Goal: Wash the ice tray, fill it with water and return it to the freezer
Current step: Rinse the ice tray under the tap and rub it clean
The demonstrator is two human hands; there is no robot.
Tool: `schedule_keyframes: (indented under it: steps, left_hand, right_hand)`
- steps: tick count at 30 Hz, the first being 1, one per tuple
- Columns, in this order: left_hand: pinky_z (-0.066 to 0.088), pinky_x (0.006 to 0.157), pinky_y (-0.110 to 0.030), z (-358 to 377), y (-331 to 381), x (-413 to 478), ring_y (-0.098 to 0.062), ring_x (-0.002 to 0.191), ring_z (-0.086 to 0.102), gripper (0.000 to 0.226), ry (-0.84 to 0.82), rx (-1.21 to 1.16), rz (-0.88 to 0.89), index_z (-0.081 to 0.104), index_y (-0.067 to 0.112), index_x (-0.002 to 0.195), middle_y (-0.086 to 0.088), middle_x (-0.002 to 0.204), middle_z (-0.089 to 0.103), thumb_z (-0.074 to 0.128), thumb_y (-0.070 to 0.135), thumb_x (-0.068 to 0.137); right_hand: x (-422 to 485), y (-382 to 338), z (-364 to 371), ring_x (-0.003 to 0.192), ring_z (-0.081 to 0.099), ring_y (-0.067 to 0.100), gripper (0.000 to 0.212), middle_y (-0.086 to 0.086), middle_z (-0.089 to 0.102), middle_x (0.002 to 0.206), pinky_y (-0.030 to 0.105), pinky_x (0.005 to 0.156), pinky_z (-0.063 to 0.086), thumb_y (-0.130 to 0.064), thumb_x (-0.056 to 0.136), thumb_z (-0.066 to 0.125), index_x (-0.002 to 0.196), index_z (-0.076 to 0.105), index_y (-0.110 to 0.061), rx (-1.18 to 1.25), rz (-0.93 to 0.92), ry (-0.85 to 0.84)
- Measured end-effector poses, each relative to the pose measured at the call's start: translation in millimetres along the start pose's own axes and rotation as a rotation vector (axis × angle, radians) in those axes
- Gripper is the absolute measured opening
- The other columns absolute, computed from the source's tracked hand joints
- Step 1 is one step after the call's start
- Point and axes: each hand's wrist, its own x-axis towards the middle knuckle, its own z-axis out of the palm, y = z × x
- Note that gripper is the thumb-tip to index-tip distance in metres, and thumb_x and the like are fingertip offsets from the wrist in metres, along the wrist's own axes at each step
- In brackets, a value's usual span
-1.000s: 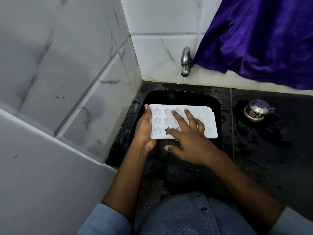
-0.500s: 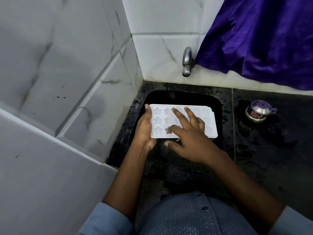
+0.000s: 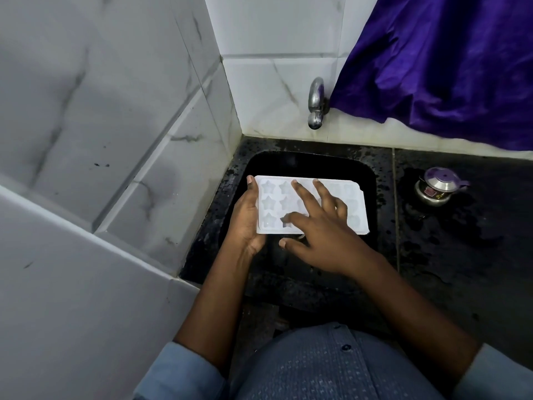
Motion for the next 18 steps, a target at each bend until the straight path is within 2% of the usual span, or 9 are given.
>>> schedule_keyframes:
  steps: [3, 6, 9, 13, 15, 18]
  left_hand:
    - [0.040, 0.121, -0.068, 0.3, 1.6, -0.7, -0.045, 0.136, 0.062, 0.080, -0.004, -0.010, -0.002, 0.059, 0.009, 0.151, -0.022, 0.145, 0.067, 0.039, 0.071, 0.105]
    - [0.039, 0.121, -0.069, 0.9, 2.7, -3.3, -0.046, 0.137, 0.061, 0.082, -0.007, -0.016, -0.015, 0.059, 0.007, 0.151, -0.024, 0.145, 0.066, 0.038, 0.072, 0.105]
    - [0.038, 0.120, -0.070, 2.5, 2.4, -4.5, -0.047, 0.137, 0.060, 0.082, -0.009, -0.022, -0.013, 0.060, 0.006, 0.150, -0.025, 0.144, 0.066, 0.038, 0.071, 0.105]
    - [0.039, 0.121, -0.069, 1.3, 3.1, -5.1, -0.046, 0.138, 0.060, 0.081, -0.014, -0.022, -0.004, 0.059, 0.006, 0.151, -0.025, 0.145, 0.065, 0.040, 0.071, 0.105]
    - [0.040, 0.120, -0.068, -0.9, 3.8, -5.6, -0.045, 0.136, 0.062, 0.081, -0.013, -0.015, -0.003, 0.060, 0.007, 0.150, -0.023, 0.144, 0.067, 0.041, 0.071, 0.105]
    - [0.041, 0.119, -0.069, -2.3, 2.4, -6.8, -0.045, 0.134, 0.064, 0.081, -0.005, -0.012, -0.011, 0.061, 0.008, 0.149, -0.023, 0.142, 0.068, 0.040, 0.072, 0.105]
  right_hand:
    - [-1.4, -1.2, 2.8, 0.156, -0.028, 0.026, 0.053, -0.004, -0.014, 0.174, 0.054, 0.121, -0.003, -0.067, 0.095, 0.052, 0.140, 0.057, -0.039, -0.009, 0.003, -0.038]
    - [-3.5, -1.3, 1.8, 0.158, -0.022, 0.026, 0.045, -0.004, -0.005, 0.175, 0.053, 0.121, 0.000, -0.063, 0.095, 0.056, 0.130, 0.064, -0.036, 0.039, -0.030, 0.039]
    - [-2.5, -1.8, 0.4, 0.158, -0.020, 0.026, 0.037, -0.004, -0.001, 0.175, 0.052, 0.120, 0.002, -0.060, 0.095, 0.058, 0.122, 0.063, -0.035, 0.052, -0.037, 0.094]
    - [-2.1, -3.7, 3.2, 0.156, -0.027, 0.027, 0.049, -0.003, -0.013, 0.175, 0.054, 0.121, -0.002, -0.065, 0.096, 0.054, 0.136, 0.058, -0.037, -0.019, -0.004, -0.007]
    - [-3.8, -4.4, 4.6, 0.156, -0.026, 0.027, 0.052, -0.003, -0.012, 0.175, 0.055, 0.122, -0.003, -0.065, 0.096, 0.053, 0.140, 0.058, -0.037, -0.021, -0.010, -0.019]
    - [-5.9, -4.5, 3.4, 0.158, -0.021, 0.027, 0.042, -0.004, -0.006, 0.175, 0.052, 0.121, -0.002, -0.060, 0.096, 0.057, 0.130, 0.064, -0.036, 0.031, -0.039, 0.052]
